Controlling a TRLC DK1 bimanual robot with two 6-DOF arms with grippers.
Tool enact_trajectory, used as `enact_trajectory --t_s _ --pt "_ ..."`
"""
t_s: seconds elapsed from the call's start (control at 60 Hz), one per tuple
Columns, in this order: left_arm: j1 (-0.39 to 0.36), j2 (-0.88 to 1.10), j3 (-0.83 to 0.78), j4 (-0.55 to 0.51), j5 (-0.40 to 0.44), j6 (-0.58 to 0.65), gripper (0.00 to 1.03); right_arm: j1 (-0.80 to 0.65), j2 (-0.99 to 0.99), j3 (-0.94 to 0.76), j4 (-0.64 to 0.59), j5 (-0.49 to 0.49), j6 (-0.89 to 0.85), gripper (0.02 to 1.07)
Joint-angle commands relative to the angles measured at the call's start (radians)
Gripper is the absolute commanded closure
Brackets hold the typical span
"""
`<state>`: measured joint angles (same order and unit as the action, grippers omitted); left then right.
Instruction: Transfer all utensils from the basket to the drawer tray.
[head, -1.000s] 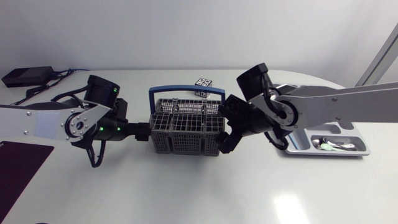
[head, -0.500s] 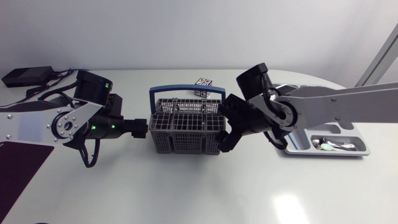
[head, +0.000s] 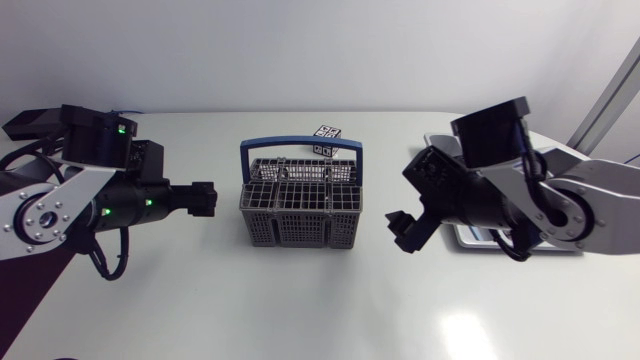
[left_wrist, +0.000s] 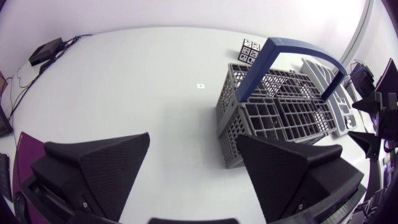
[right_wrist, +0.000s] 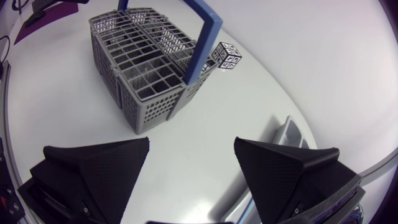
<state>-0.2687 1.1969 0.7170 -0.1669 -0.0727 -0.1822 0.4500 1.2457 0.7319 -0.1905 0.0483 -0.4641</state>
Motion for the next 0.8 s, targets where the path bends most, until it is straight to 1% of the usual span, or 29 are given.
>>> enact_trajectory --t_s 0.0,0.05,0.15,0.2,0.267,0.35,0.517,0.65,0.783 --pt "0.014 -0.042 -0.037 -0.008 0.001 0.013 0.04 -0.02 -0.072 -0.06 -0.001 0.018 -0.034 0.06" --pt "0.025 -0.06 -0.045 -0.006 0.001 0.013 0.04 -0.05 -0.118 -0.081 0.01 0.041 -0.028 0.06" --pt "0.031 -0.12 -0.07 -0.008 0.001 0.023 0.04 -0.111 -0.213 -0.121 0.008 0.041 -0.024 0.06" --pt "0.031 -0.152 -0.082 -0.01 0.001 0.032 0.04 -0.149 -0.255 -0.137 0.011 0.032 -0.011 0.06" --pt "0.031 -0.203 -0.099 -0.013 0.001 0.041 0.04 -0.206 -0.321 -0.17 0.043 0.012 -0.007 0.06" --pt "0.033 -0.25 -0.119 -0.014 -0.004 0.046 0.04 -0.269 -0.388 -0.21 0.088 0.012 -0.005 0.06" --pt "0.045 -0.323 -0.16 -0.016 -0.004 0.064 0.04 -0.393 -0.516 -0.267 0.095 -0.011 0.028 0.06" --pt "0.057 -0.369 -0.194 -0.014 -0.004 0.078 0.04 -0.468 -0.64 -0.344 0.157 -0.016 0.053 0.06" --pt "0.065 -0.425 -0.226 -0.014 -0.004 0.104 0.04 -0.494 -0.71 -0.402 0.172 -0.016 0.058 0.06"
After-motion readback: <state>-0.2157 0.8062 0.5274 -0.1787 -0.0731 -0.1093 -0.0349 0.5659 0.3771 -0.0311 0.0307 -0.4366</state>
